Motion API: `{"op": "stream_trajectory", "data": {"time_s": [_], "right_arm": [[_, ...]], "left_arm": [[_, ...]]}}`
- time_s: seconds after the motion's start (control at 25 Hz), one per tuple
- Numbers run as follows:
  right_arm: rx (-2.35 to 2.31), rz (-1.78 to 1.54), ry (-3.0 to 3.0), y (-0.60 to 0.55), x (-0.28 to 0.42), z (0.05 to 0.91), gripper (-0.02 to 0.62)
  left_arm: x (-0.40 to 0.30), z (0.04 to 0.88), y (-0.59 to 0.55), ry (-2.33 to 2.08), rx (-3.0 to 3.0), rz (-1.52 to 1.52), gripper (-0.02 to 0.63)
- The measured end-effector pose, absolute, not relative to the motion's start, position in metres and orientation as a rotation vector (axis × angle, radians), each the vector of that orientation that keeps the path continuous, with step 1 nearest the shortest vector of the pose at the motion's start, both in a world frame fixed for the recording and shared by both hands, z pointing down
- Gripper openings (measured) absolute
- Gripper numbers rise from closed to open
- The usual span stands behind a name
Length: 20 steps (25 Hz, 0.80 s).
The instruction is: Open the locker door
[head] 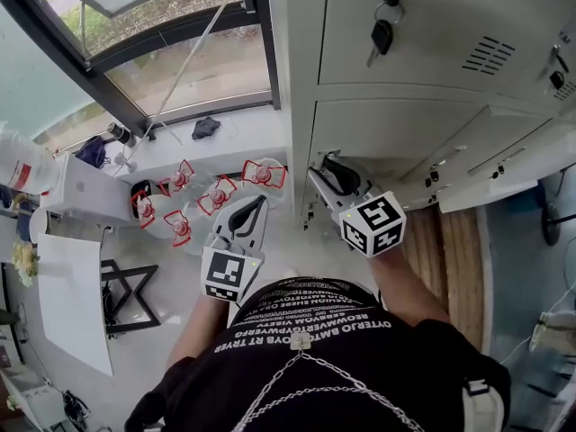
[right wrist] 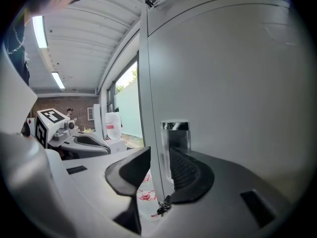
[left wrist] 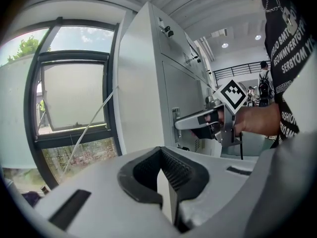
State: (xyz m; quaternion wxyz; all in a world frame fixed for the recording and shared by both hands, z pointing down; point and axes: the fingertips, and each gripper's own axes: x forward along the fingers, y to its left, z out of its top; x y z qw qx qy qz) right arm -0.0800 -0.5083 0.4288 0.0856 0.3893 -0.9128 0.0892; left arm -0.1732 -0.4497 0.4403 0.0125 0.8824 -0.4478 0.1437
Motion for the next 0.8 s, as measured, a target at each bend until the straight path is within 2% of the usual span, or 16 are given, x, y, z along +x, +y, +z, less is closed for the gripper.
{"op": "stream_trajectory", "data": {"time_s": [0.8], "right_arm": [[1.089,0.331,-2.781,-0.426,-0.052,0.427,0.120]], "left_arm": [[-0.124,0.453,-0.392,-1.312,2.766,0.460,0.000]]}}
